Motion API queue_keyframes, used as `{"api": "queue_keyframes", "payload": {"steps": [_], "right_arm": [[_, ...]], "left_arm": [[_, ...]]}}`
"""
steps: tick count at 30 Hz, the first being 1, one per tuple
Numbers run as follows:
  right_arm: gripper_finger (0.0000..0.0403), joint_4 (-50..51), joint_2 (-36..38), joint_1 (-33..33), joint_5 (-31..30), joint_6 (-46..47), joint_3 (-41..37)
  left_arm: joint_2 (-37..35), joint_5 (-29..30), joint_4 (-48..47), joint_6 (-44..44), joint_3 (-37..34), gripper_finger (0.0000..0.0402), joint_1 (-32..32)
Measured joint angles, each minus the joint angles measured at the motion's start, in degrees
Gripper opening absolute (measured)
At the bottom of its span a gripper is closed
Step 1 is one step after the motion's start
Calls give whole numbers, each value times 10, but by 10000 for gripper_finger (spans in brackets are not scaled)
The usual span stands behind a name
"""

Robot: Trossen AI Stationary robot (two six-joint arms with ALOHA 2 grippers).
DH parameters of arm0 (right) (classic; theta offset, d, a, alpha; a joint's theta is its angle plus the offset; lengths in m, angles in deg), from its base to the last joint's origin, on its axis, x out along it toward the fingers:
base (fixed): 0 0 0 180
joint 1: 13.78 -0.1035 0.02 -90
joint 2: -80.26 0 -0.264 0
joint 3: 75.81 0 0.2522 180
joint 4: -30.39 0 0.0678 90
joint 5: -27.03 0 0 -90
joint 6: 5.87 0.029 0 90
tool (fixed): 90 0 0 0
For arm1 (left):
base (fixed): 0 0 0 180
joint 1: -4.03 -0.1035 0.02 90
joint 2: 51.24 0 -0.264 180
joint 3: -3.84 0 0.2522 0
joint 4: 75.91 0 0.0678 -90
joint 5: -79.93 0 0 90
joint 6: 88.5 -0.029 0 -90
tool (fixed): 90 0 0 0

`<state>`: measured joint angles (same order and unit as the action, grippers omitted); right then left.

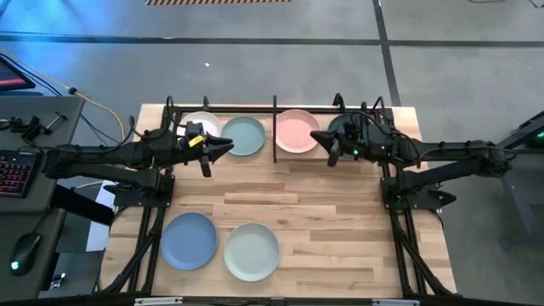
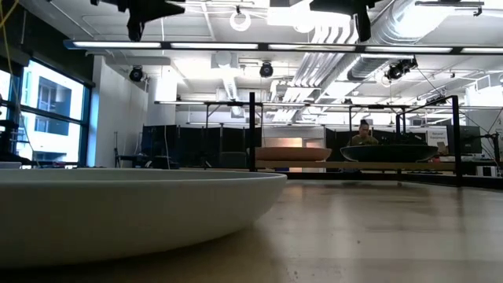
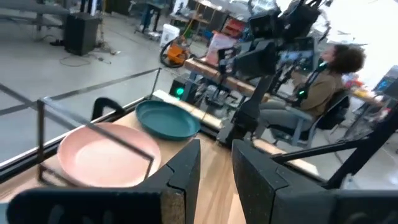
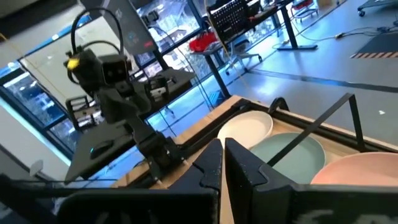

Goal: Place and stack plates onto a shelf
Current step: Stack the white plate on top of the pink plate on the shelf

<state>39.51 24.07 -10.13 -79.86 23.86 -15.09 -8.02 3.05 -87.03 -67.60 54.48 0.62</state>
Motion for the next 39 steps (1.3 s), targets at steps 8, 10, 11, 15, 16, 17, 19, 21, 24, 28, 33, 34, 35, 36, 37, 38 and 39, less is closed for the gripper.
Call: {"api": "queue_keyframes", "payload": {"steps": [8, 10, 11, 15, 16, 17, 19, 21, 24, 28, 33, 34, 35, 36, 37, 38, 39], "right_arm": [[37, 2, -5, 17, 0, 51, 0], [60, -2, -11, 22, 0, 53, 0], [70, 1, -13, 24, 1, 53, 0], [108, 1, -27, 31, 3, 54, 0], [114, 1, -30, 31, 5, 54, 0], [120, 2, -33, 31, 6, 54, 0], [128, 2, -36, 31, 9, 54, 0], [132, 5, -36, 31, 10, 60, 0], [134, 10, -36, 31, 10, 63, 0], [134, 13, -35, 31, 10, 63, 0], [134, 16, -35, 31, 10, 63, 0], [134, 18, -35, 31, 10, 63, 0], [134, 19, -35, 31, 10, 63, 0], [134, 21, -35, 31, 10, 63, 0], [134, 21, -35, 31, 10, 63, 0], [134, 21, -35, 31, 10, 63, 0], [134, 21, -35, 31, 10, 63, 0]], "left_arm": [[19, 23, -265, 32, 72, 111, -74], [41, 27, -360, 39, 98, 123, -110], [54, 27, -396, 40, 104, 130, -130], [117, 14, -509, 40, 105, 156, -207], [137, 12, -534, 35, 105, 162, -222], [159, 11, -554, 28, 105, 167, -235], [199, 11, -574, 8, 105, 175, -258], [232, 11, -574, -11, 105, 180, -275], [277, 10, -552, -34, 105, 184, -294], [332, -16, -542, -40, 105, 184, -314], [391, -33, -530, -64, 105, 184, -333], [401, -28, -523, -66, 105, 184, -335], [410, -22, -514, -67, 105, 184, -338], [418, -17, -505, -71, 105, 184, -340], [426, -13, -497, -76, 105, 184, -342], [433, -12, -488, -76, 105, 184, -344], [439, -12, -479, -76, 105, 184, -345]]}}
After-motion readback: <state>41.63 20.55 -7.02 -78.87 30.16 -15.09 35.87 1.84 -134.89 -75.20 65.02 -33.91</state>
